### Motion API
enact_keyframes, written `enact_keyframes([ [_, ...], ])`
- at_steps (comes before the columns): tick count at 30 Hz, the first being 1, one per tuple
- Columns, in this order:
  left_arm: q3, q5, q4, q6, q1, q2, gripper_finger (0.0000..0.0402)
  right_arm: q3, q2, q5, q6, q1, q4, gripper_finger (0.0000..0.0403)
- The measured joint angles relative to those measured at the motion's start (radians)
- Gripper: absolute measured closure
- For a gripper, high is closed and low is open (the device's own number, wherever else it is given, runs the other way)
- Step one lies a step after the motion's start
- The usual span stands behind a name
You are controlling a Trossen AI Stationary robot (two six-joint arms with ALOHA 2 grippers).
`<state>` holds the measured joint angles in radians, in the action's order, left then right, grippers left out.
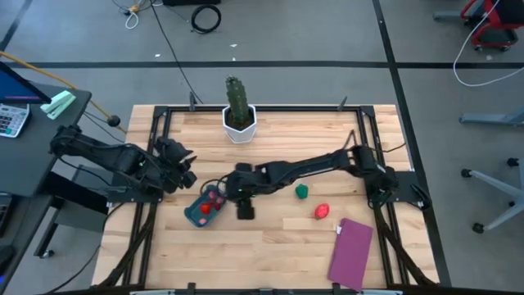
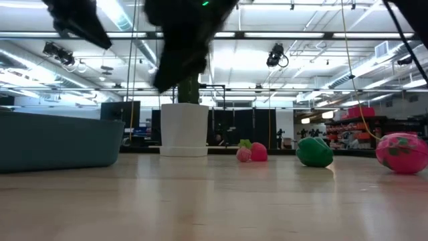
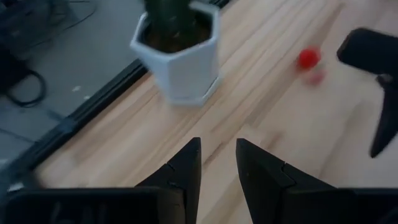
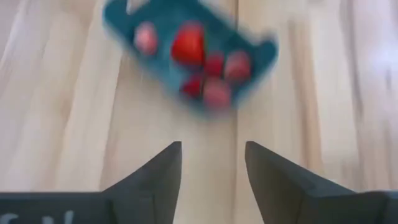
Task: Pick and placing Produce into tupperware
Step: Put the pink peach into the blue bin
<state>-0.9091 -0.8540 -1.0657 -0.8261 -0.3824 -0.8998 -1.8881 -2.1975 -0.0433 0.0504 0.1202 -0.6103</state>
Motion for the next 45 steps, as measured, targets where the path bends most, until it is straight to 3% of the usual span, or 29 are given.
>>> enact_keyframes([
  [5,0.0,0.016,0.226,0.116,0.005,-0.055,0.0294,0.002,0.123,-0.05,0.052,0.026,-0.36,0.0233],
  [10,-0.001,0.071,0.464,0.207,0.053,-0.179,0.0294,0.065,0.276,-0.333,0.123,0.082,-0.567,0.0254],
  [14,-0.001,0.076,0.545,0.175,0.116,-0.289,0.0294,0.141,0.45,-0.489,0.25,0.125,-0.661,0.0267],
  [19,0.0,0.223,0.591,0.127,0.221,-0.419,0.0294,0.311,0.699,-0.592,0.437,0.163,-0.633,0.0274],
  [29,-0.002,0.579,1.143,0.314,0.314,-0.719,0.0294,0.751,1.09,-0.694,0.714,0.17,-0.511,0.0275],
  [37,0.001,0.586,1.201,0.363,0.341,-0.9,0.0294,1.034,1.182,-0.7,0.734,0.168,-0.333,0.0274],
  [45,0.0,0.586,1.445,0.487,0.34,-1.017,0.0294,1.056,1.182,-0.702,0.703,0.156,-0.293,0.0275],
])
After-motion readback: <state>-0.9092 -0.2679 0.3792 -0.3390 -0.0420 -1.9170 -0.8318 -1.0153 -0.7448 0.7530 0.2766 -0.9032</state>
